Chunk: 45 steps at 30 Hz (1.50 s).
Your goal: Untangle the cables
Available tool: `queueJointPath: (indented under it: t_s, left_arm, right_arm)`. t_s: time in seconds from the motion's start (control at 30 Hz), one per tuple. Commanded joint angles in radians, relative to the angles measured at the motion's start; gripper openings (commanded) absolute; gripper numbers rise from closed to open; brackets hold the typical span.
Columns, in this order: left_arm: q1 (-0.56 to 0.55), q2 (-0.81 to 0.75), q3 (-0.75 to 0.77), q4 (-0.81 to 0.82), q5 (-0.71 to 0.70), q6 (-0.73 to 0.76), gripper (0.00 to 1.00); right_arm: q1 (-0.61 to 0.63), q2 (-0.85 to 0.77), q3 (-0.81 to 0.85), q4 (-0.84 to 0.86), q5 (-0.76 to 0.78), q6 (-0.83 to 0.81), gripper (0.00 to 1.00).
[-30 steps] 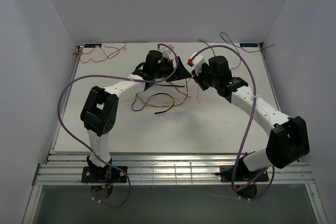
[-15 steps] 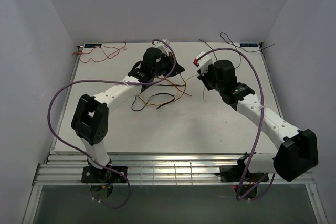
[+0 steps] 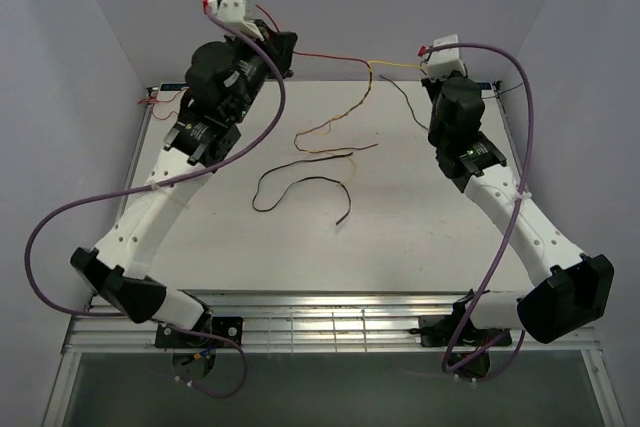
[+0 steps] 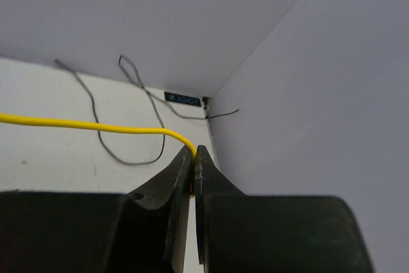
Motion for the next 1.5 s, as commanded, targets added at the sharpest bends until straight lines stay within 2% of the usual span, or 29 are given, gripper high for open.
queueJointPath:
  t_s: [0.0,0.17,0.4,0.6,0.83,1.03,1.1,1.23,1.33,1.47]
  left_arm:
    - [0.028,-0.128,0.091,0.04,-0.129,0.157,0.0]
    - [0.028,-0.166,0.122,0.061,-0.19,0.228,0.0]
    - [0.06,-0.203,0.107,0.095,-0.331,0.294,0.0]
    - [0.153,-0.188,0.148,0.039,-0.293,0.237,0.0]
    - [0.35,-0.113,0.204,-0.066,-0.163,0.116,0.0]
    - [0.598,-0.021,0.265,-0.139,-0.003,-0.007,0.0]
    - [0.704,0.019,0.282,-0.156,0.104,-0.065,0.0]
    - [0.79,0.048,0.256,-0.135,0.146,-0.102,0.0]
    - [0.856,0.102,0.303,-0.173,0.25,-0.154,0.0]
    - [0.927,0.133,0.314,-0.179,0.282,-0.174,0.0]
  right_arm:
    - [-0.06,-0.047,0.121,0.143,0.153,-0.066,0.08]
    - [-0.137,-0.035,0.247,0.163,0.167,-0.101,0.08]
    - [-0.257,0.019,0.321,0.133,0.144,-0.118,0.08]
    - [-0.31,0.045,0.394,0.071,0.101,-0.083,0.08]
    - [-0.395,0.057,0.419,0.022,0.078,-0.075,0.08]
    - [-0.48,0.063,0.442,-0.001,0.061,-0.066,0.08]
    - [-0.499,0.07,0.445,-0.015,0.05,-0.058,0.08]
    - [-0.54,0.077,0.453,-0.029,0.043,-0.052,0.08]
    - [-0.569,0.079,0.468,-0.044,0.037,-0.044,0.08]
    - [-0.594,0.07,0.474,-0.055,0.029,-0.043,0.08]
